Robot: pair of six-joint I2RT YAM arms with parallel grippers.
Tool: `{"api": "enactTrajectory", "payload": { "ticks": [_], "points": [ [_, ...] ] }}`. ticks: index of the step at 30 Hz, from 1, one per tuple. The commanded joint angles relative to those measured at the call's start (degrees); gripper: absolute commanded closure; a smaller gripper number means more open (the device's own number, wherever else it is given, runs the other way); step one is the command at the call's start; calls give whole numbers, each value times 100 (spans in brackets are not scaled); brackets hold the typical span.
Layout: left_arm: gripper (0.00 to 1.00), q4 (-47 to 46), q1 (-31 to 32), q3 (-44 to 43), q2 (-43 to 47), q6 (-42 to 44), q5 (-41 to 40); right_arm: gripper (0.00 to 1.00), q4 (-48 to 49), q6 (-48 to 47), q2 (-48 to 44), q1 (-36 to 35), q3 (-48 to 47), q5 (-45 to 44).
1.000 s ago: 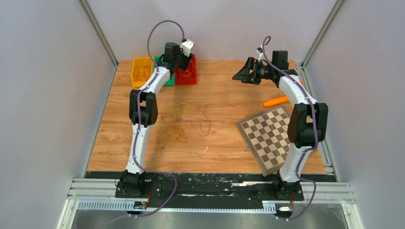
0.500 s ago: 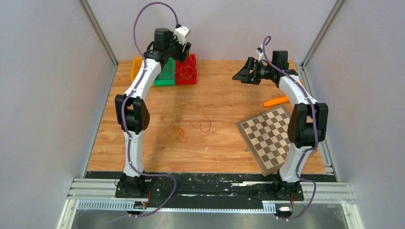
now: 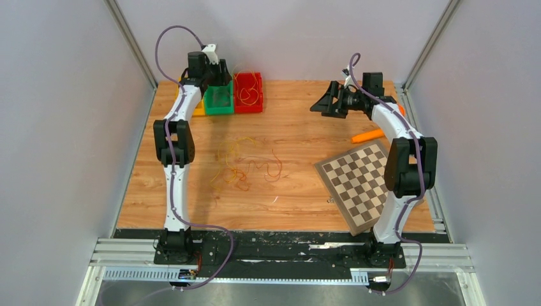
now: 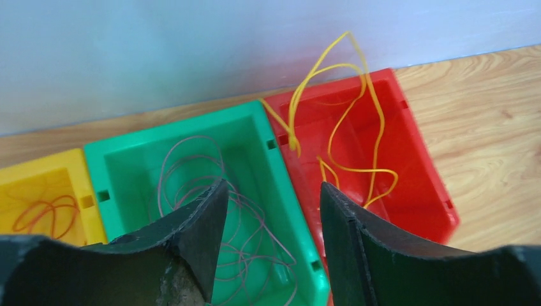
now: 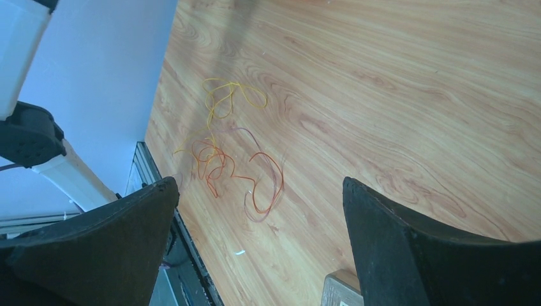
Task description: Untangle the cables
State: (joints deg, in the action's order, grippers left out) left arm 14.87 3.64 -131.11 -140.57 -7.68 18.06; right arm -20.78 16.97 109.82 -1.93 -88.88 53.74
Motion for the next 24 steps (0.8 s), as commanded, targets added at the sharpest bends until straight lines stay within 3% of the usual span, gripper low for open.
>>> {"api": "enactTrajectory", "payload": {
  "ticks": [1, 5, 17, 24],
  "points": [
    [39, -708, 36, -469, -254, -332, 367, 2, 47, 5, -321, 34, 85, 69],
    [45, -882, 10, -670, -526, -469, 502, 2, 11, -31, -322, 33, 133, 50],
    [46, -1314, 10, -691, -685, -572, 712, 2, -54, -54, -174, 34, 2, 0],
    [69, -1127, 46, -902, -812, -591, 801, 3, -82, -62, -130, 27, 17, -18]
  ]
}}
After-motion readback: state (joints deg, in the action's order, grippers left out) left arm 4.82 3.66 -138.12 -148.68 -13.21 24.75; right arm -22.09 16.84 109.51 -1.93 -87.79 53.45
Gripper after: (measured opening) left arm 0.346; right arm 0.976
